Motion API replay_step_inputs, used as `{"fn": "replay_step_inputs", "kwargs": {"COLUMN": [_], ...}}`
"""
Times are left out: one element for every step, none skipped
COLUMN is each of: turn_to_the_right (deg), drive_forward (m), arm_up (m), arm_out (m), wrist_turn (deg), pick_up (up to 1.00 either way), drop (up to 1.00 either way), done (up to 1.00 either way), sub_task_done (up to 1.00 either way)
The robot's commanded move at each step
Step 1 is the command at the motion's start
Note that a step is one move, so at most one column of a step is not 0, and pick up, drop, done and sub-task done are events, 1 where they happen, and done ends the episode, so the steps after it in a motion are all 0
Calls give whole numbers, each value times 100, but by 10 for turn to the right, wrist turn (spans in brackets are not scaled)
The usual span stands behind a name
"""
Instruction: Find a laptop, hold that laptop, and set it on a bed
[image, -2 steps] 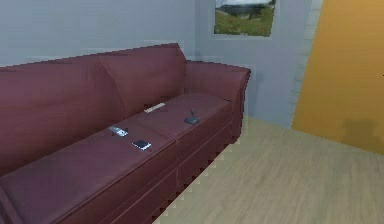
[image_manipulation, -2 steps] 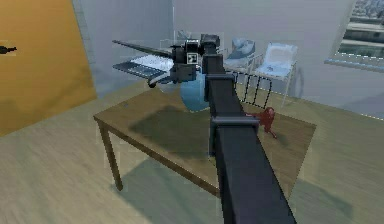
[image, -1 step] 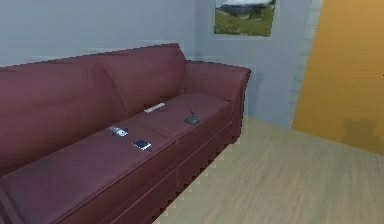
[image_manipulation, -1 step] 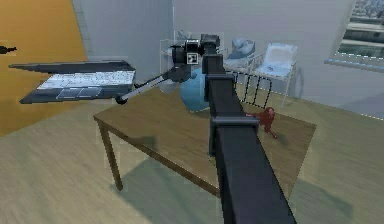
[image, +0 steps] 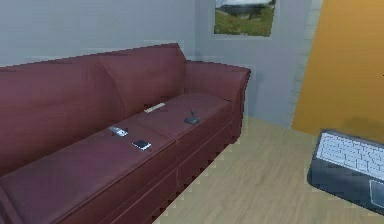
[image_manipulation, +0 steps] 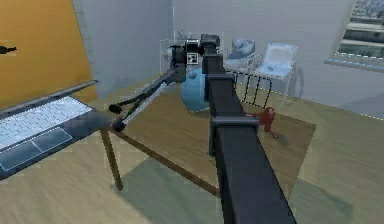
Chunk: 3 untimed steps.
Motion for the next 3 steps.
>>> {"fn": "replay_step_inputs", "kwargs": {"turn_to_the_right": [0,0,-450], "drive_forward": [0,0,0], "arm_up": [0,0,0], "arm_out": [0,-48,0], "wrist_turn": [-150,0,0], "pick_up": [0,0,0], "drop": [0,0,0], "done": [0,0,0], "sub_task_done": [0,0,0]}}
